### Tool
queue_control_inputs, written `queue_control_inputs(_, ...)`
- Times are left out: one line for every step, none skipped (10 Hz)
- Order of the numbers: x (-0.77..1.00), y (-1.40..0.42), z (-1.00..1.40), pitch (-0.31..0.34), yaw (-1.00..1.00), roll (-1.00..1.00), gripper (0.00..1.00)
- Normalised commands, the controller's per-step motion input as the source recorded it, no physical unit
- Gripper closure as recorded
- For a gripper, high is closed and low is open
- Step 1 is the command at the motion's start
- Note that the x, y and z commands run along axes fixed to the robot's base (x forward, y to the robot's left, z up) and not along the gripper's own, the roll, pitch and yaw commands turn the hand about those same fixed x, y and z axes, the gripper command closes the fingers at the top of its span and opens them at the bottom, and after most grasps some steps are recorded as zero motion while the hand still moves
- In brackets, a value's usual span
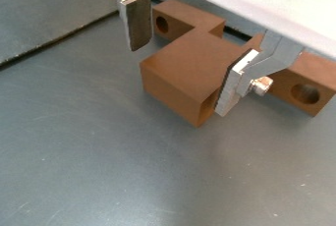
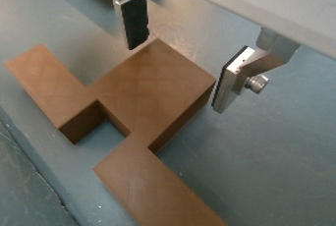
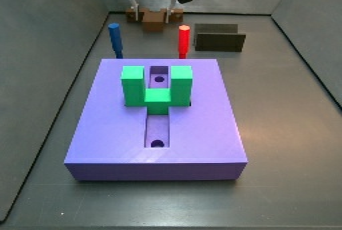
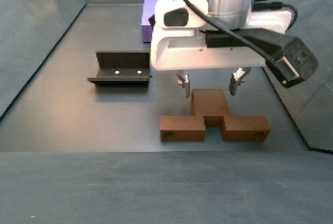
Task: Pick up the brown object. Move up. Place the brown object on the fixture. Regrasp the brown object. Move to above the board. Insert the brown object.
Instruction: Pick up the brown object.
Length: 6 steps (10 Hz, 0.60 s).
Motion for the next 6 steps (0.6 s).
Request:
queue_control_inputs(0.00, 0.06, -0.24, -0.040, -0.03, -0.17, 0.00)
queue_control_inputs(0.00, 0.07, -0.23, -0.041, -0.03, -0.17, 0.00)
queue_control_inputs(0.00, 0.06, -0.20, -0.030, -0.02, -0.13, 0.00)
queue_control_inputs(0.00, 0.07, -0.20, -0.033, -0.01, -0.12, 0.00)
queue_control_inputs(0.00, 0.06, -0.19, -0.030, 0.00, -0.12, 0.00)
queue_control_inputs(0.00, 0.01, -0.14, -0.017, 0.00, -0.11, 0.00)
